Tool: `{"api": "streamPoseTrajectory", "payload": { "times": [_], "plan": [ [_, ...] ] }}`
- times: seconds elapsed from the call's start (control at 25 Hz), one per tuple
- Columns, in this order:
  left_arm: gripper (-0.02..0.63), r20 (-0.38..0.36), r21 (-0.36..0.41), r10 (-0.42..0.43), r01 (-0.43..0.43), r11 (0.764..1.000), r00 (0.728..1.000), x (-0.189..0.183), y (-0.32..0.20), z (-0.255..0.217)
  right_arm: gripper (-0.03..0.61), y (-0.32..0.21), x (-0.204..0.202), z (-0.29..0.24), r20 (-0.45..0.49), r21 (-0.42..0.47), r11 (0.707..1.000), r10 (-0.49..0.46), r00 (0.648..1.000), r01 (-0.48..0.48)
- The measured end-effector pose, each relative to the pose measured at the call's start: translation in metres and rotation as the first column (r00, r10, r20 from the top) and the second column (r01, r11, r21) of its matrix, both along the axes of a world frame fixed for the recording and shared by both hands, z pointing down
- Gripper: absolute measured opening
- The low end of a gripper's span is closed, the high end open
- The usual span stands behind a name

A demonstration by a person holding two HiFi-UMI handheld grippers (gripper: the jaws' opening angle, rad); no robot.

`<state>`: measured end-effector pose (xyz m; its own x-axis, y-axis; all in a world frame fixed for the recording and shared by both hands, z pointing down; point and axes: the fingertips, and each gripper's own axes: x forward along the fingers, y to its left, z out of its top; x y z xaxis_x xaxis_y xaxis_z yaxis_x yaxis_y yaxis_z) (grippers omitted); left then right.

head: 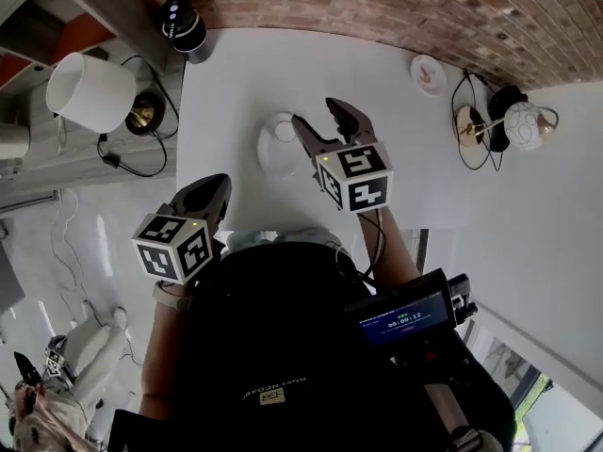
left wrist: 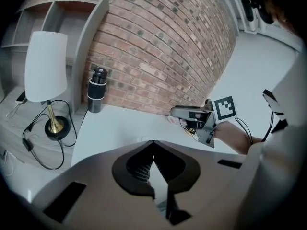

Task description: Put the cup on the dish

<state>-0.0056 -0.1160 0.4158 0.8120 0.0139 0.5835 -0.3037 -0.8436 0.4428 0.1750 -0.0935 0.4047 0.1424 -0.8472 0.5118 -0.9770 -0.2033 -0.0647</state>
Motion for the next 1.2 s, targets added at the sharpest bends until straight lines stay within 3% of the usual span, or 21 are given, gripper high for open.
{"api": "streamPoseTrajectory", "payload": {
  "times": [0.52,1.2],
  "plan": [
    [0.006,-0.05,0.003,0.161,-0.161,0.987,0.986,0.04,0.012,-0.012,0.267,0.048,0.002,-0.026,0.127,0.066,0.987,0.138,0.982,-0.147],
    [0.006,-0.054,0.007,0.194,-0.194,0.981,0.98,0.054,0.018,-0.015,0.267,0.074,0.0,-0.029,0.4,0.163,0.953,0.174,0.9,-0.256]
  ]
}}
